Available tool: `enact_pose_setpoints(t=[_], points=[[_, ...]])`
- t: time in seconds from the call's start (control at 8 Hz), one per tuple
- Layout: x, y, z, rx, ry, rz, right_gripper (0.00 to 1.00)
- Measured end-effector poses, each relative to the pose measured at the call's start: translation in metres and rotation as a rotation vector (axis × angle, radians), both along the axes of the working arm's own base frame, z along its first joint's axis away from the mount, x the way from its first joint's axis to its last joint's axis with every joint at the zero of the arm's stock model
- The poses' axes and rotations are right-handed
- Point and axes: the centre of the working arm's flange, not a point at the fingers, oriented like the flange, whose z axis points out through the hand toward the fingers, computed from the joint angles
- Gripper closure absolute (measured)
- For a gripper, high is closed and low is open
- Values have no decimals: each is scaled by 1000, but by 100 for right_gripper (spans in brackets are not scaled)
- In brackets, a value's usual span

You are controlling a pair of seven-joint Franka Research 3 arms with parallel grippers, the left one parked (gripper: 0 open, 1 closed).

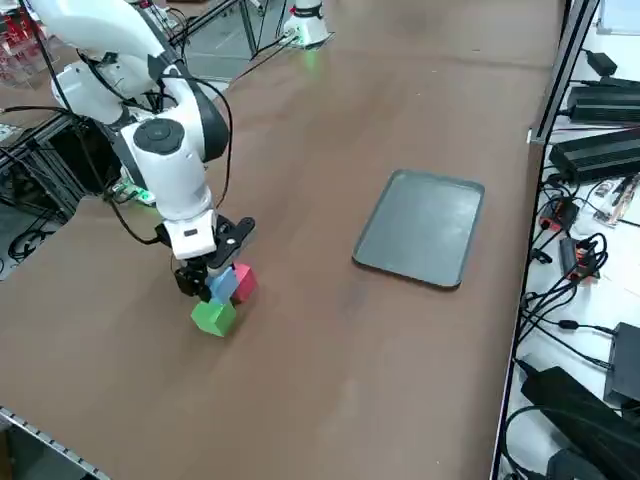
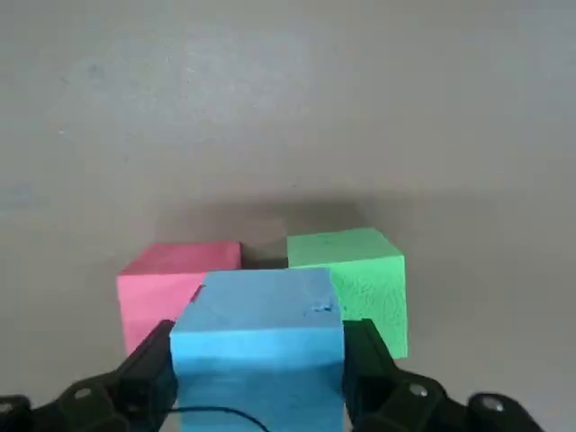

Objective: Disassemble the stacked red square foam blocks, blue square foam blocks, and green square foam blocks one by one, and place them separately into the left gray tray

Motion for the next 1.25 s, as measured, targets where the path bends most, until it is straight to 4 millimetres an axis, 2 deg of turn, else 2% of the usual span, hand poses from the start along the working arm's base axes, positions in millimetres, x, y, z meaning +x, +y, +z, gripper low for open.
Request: enact_pose_setpoints(t=[0.25,0.38,0.5,0.62,0.75,0.88,1.0,1.12,1.25], points=[[1,1,5,-1,-2,2,18],[2,3,11,4,8,4,18],[7,8,29,9,22,14,21],[17,19,62,9,34,37,24],[34,40,107,18,34,66,24],[58,76,156,54,18,105,24],[85,122,199,84,-7,140,24],[111,164,221,86,-29,142,24],[138,198,221,86,-37,126,24]])
